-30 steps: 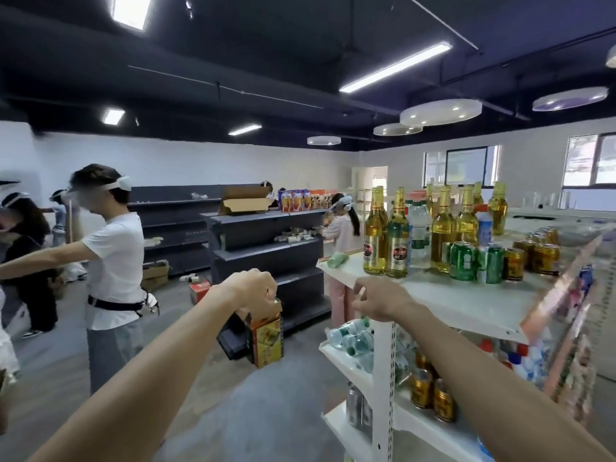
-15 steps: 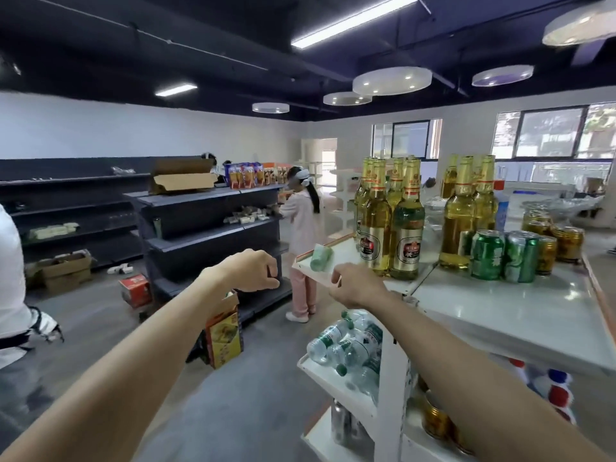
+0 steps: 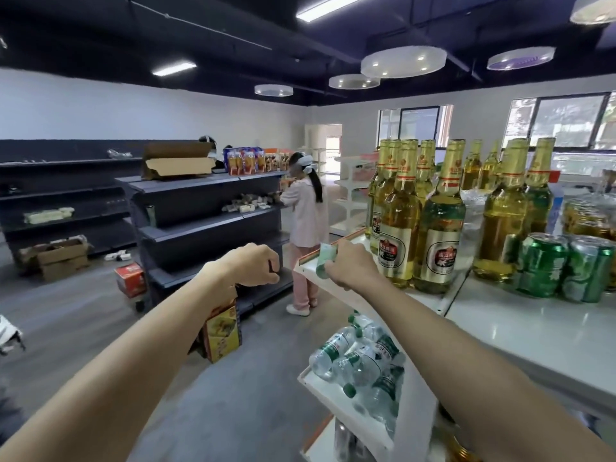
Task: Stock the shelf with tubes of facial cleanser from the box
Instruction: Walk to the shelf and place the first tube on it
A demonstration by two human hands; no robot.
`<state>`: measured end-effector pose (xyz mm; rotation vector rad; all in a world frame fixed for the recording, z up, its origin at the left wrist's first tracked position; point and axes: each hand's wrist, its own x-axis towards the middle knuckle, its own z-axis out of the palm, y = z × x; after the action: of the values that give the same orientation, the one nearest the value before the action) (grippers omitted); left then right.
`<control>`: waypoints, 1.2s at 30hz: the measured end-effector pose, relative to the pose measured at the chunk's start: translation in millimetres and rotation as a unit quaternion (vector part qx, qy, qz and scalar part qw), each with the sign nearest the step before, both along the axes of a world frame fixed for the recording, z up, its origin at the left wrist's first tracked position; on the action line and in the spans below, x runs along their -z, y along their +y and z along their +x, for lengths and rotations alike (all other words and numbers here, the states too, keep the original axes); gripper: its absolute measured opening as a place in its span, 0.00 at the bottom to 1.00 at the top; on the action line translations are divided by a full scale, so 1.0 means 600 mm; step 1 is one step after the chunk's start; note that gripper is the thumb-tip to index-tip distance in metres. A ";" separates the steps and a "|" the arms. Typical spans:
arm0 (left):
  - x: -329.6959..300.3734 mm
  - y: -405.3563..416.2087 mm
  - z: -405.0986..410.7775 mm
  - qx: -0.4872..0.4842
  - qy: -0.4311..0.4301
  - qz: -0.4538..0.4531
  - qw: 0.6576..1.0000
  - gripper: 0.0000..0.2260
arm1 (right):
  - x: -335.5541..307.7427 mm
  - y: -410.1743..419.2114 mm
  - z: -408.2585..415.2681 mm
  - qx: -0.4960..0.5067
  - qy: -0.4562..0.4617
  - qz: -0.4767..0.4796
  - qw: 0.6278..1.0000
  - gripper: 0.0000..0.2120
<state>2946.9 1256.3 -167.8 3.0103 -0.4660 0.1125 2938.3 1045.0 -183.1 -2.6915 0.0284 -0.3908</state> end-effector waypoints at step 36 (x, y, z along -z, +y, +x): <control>0.004 0.110 0.234 0.095 0.023 -0.083 0.992 0.01 | 0.011 0.104 0.120 0.102 -0.025 0.007 0.994 0.34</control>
<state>3087.5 1322.2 -170.3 2.7841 -0.6988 0.0628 3010.2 1107.7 -190.0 -2.6721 0.2911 -0.5179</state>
